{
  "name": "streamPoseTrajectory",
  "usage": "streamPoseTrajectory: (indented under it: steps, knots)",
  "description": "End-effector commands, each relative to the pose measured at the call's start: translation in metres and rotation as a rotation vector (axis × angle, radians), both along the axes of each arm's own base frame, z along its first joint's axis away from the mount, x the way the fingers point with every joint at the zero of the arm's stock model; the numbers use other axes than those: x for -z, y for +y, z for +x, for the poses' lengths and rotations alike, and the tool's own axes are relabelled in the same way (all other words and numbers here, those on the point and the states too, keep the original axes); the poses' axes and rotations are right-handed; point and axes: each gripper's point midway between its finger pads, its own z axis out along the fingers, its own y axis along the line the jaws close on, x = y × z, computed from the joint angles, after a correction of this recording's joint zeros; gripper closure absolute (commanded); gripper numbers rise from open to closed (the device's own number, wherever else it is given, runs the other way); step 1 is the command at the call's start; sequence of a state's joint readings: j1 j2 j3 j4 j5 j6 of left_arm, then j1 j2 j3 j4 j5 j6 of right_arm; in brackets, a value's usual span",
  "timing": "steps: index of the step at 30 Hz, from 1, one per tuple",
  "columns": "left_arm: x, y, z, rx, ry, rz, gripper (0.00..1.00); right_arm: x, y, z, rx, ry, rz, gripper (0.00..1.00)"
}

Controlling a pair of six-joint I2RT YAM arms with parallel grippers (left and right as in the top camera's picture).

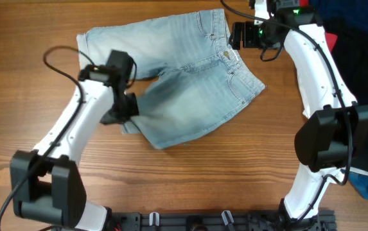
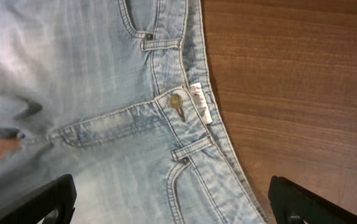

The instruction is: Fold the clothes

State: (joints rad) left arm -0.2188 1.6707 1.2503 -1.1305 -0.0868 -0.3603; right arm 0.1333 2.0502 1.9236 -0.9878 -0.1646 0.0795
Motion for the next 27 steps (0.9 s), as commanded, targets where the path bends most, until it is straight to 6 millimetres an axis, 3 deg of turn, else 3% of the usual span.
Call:
streamPoseTrajectory:
  steps: [1, 5, 9, 11, 14, 19, 22, 25, 26, 27]
  knots:
    - [-0.026, 0.056, 0.017, 0.057, -0.081, 0.291, 0.96, 0.014, -0.002, -0.003, -0.046, 0.032, -0.011, 0.01]
    - [-0.048, 0.062, 0.009, 0.068, -0.041, 0.333, 0.96, 0.014, -0.001, -0.002, -0.047, 0.027, -0.011, 0.0]
    - [-0.107, 0.034, 0.0, 0.115, -0.032, 0.23, 0.96, 0.013, -0.001, 0.0, -0.044, 0.018, -0.009, 0.0]
    - [-0.118, 0.025, -0.002, 0.139, -0.037, 0.217, 0.96, 0.013, -0.001, -0.001, -0.045, 0.023, -0.01, 0.0]
    - [-0.118, 0.03, 0.005, 0.158, -0.05, 0.261, 0.96, 0.014, -0.002, -0.003, -0.046, 0.032, -0.012, 0.0]
    - [-0.117, 0.066, 0.026, 0.052, -0.102, 0.322, 0.96, 0.015, -0.002, -0.004, -0.047, 0.036, -0.013, 0.0]
    - [-0.112, 0.091, 0.024, -0.029, -0.079, 0.319, 0.96, 0.014, -0.002, -0.004, -0.047, 0.035, -0.012, 0.01]
    - [-0.1, 0.104, 0.027, -0.085, -0.069, 0.285, 0.93, 0.015, -0.002, -0.004, -0.047, 0.035, -0.012, 0.01]
    - [-0.092, 0.11, 0.03, -0.106, -0.062, 0.281, 0.57, 0.015, -0.002, -0.004, -0.047, 0.035, -0.012, 0.0]
    - [-0.084, 0.116, 0.033, -0.121, -0.053, 0.284, 0.0, 0.015, -0.002, -0.004, -0.047, 0.036, -0.012, 0.0]
